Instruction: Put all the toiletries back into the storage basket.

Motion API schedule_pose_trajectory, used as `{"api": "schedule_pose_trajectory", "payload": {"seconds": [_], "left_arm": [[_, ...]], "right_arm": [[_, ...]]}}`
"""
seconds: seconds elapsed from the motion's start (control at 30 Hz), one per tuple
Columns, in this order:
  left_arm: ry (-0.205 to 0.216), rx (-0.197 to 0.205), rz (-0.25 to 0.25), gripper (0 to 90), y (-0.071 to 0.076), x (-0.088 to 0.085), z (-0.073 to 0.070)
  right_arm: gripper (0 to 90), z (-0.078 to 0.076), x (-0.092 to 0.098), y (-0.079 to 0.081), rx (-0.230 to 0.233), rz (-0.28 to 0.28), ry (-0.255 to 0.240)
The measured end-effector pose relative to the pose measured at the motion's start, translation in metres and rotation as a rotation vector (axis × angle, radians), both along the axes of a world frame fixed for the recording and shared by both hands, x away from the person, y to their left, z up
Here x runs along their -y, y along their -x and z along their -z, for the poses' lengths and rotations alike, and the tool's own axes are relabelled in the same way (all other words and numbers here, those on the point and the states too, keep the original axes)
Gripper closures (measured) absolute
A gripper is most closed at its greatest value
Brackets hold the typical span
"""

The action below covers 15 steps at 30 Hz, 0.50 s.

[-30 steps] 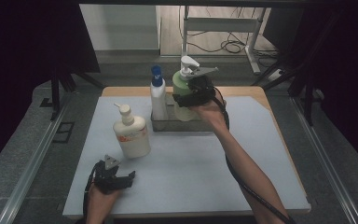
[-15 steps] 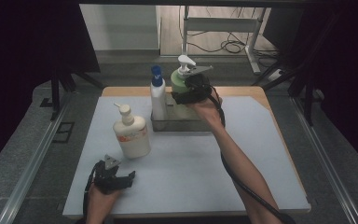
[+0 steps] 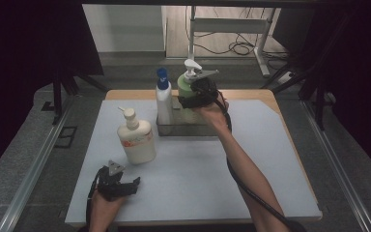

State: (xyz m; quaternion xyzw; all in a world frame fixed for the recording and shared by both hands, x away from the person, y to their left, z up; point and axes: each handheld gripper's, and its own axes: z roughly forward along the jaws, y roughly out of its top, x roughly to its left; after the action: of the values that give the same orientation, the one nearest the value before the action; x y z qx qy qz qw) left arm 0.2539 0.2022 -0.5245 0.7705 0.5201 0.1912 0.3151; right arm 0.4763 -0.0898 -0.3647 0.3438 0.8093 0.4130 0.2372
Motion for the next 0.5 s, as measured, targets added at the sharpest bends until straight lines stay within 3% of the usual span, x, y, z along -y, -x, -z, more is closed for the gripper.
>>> {"api": "schedule_pose_trajectory", "payload": {"seconds": [0.5], "left_arm": [[-0.001, 0.000, 0.001, 12.7, 0.000, 0.000, 0.000]], "right_arm": [[11.9, 0.015, -0.004, -0.001, -0.030, -0.017, 0.009]]}}
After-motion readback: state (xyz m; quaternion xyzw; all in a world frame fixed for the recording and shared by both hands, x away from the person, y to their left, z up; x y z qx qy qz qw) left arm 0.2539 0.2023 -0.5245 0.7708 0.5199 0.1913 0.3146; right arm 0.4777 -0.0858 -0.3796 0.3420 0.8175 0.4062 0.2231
